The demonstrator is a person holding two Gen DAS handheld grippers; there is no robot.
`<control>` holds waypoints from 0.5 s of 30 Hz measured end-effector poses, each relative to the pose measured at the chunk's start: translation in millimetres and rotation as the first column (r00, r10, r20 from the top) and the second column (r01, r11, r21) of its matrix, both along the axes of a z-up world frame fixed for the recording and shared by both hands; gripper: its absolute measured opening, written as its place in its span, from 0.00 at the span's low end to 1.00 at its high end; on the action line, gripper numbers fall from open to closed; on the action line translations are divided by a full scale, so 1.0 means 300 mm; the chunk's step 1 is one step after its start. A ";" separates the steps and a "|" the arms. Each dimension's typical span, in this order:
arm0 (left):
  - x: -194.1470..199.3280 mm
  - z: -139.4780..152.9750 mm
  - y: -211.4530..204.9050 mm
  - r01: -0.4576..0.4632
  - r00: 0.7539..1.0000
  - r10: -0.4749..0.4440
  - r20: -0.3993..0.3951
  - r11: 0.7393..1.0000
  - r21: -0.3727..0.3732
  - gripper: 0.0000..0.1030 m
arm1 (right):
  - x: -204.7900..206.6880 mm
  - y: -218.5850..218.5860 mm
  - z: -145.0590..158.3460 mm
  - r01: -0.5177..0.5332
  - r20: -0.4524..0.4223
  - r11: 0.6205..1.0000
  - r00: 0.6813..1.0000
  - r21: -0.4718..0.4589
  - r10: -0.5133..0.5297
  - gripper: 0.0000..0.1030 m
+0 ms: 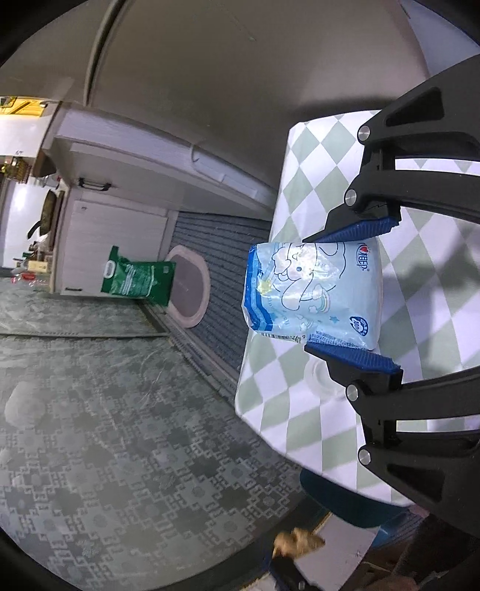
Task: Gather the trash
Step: 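Carry the brown piece to the bin with left gripper while right gripper grasps the blue snack bag, then drop the brown piece into the bin with left gripper while right gripper carries the bag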
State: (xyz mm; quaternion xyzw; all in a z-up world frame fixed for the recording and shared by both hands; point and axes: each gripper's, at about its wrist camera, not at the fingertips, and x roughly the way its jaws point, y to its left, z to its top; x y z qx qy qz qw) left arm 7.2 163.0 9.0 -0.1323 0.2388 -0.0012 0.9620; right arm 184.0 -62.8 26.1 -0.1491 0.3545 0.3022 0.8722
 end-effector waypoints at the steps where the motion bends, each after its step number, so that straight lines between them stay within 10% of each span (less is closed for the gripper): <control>1: -0.004 -0.012 0.012 -0.012 1.000 0.012 -0.018 1.000 0.003 0.13 | -0.008 0.003 0.008 -0.007 0.002 1.000 1.000 0.005 0.007 0.49; 15: -0.044 -0.183 0.111 -0.078 0.975 0.086 -0.203 0.996 0.046 0.13 | -0.191 0.213 0.107 -0.218 -0.009 0.968 0.975 0.121 0.221 0.49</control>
